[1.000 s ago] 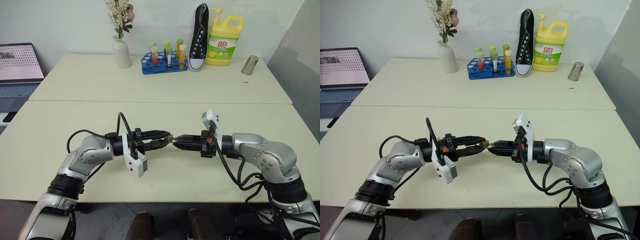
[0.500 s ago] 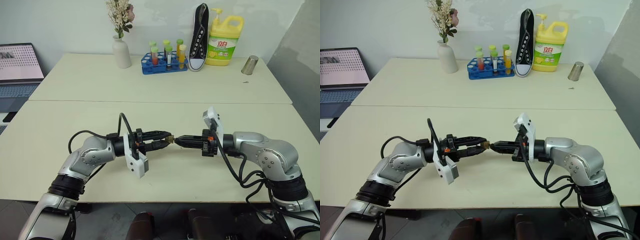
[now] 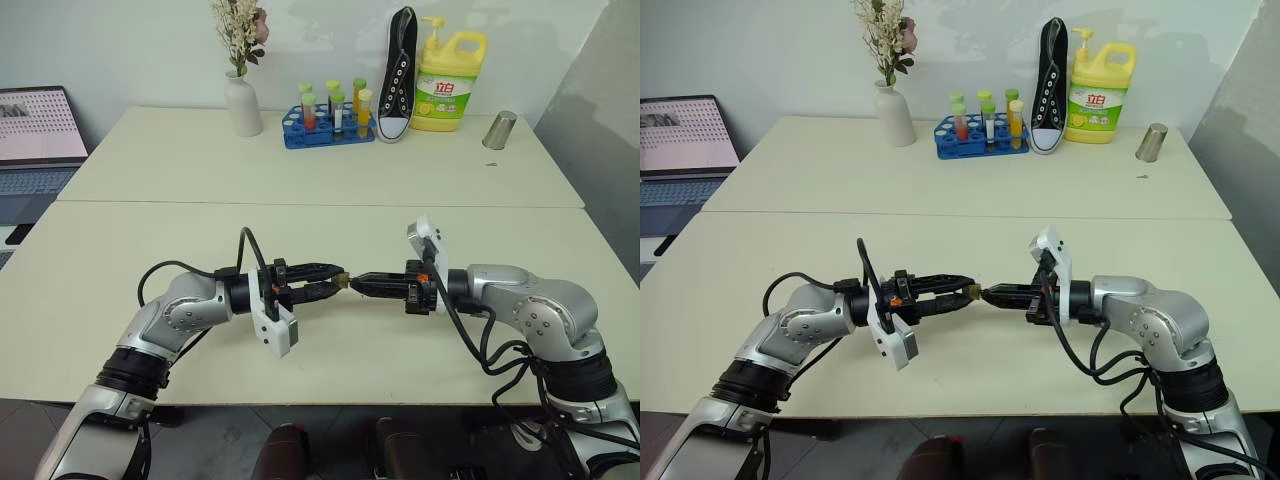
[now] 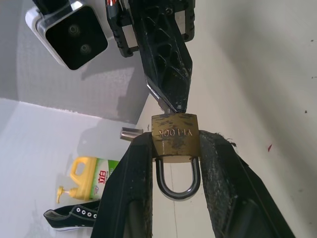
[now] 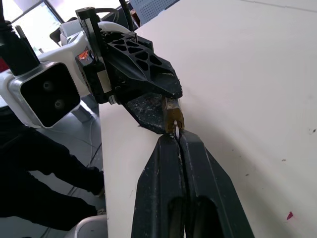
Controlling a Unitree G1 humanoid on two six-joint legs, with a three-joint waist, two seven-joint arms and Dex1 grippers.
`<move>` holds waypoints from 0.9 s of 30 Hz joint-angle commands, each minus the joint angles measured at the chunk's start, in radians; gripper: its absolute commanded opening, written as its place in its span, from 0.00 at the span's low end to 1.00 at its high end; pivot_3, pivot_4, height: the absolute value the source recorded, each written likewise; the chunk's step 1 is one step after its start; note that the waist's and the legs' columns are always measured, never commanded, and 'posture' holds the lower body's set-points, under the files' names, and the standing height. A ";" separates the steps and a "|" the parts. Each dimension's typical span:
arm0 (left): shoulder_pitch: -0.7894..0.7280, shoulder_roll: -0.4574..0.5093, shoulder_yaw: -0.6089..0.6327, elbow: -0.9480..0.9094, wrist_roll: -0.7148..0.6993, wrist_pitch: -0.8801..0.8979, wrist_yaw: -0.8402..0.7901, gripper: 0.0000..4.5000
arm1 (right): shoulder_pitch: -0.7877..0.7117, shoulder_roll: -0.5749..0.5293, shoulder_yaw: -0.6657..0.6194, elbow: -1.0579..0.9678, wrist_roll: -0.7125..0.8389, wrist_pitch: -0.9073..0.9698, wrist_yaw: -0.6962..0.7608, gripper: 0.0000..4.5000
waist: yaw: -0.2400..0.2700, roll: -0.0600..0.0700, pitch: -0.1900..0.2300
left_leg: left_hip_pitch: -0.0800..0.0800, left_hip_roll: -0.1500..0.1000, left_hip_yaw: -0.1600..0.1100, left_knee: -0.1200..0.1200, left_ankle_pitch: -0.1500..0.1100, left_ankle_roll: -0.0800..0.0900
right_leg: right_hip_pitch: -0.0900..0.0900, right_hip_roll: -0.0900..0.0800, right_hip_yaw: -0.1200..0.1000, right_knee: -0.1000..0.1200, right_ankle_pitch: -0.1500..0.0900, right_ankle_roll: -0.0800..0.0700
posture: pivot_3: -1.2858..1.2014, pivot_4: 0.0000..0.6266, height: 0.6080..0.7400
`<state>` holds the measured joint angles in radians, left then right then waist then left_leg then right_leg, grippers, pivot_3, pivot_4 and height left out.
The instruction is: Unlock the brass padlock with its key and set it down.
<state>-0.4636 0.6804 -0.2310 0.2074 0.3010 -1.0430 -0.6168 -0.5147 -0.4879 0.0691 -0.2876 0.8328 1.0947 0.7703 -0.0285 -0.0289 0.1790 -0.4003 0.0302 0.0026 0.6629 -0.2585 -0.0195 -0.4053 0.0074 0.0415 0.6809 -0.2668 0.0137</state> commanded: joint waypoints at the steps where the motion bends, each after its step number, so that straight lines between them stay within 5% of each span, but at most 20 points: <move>1: -0.010 0.011 -0.003 -0.016 0.018 -0.018 0.019 0.21 | -0.061 0.013 -0.067 0.013 0.108 0.100 -0.015 0.00 | 0.000 0.000 0.000 | 0.000 0.000 0.000 0.000 0.000 0.000 | 0.000 0.000 0.000 0.000 0.000 0.000 | 0.52 0.24 1.00; 13: -0.022 0.024 -0.016 -0.015 0.063 -0.072 0.060 0.21 | -0.244 0.148 -0.269 0.278 0.276 0.507 -0.226 0.00 | -0.001 0.000 0.000 | 0.000 0.000 0.000 -0.001 0.000 0.000 | 0.000 0.000 0.000 0.000 0.000 0.000 | 0.52 0.24 1.00; 27: -0.009 0.028 -0.024 -0.021 0.074 -0.061 0.090 0.21 | -0.256 0.140 -0.232 0.268 0.359 0.495 -0.323 0.00 | -0.003 0.000 0.000 | -0.001 0.000 0.000 -0.001 0.000 0.000 | -0.001 -0.001 0.000 0.000 0.000 0.000 | 0.52 0.24 1.00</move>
<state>-0.4787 0.7079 -0.2279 0.2166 0.3690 -1.0767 -0.5253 -0.7438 -0.3564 -0.1509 0.0384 1.1753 1.6069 0.4339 -0.0315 -0.0285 0.1792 -0.4016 0.0302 0.0024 0.6616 -0.2587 -0.0192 -0.4064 0.0064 0.0416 0.6807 -0.2667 0.0137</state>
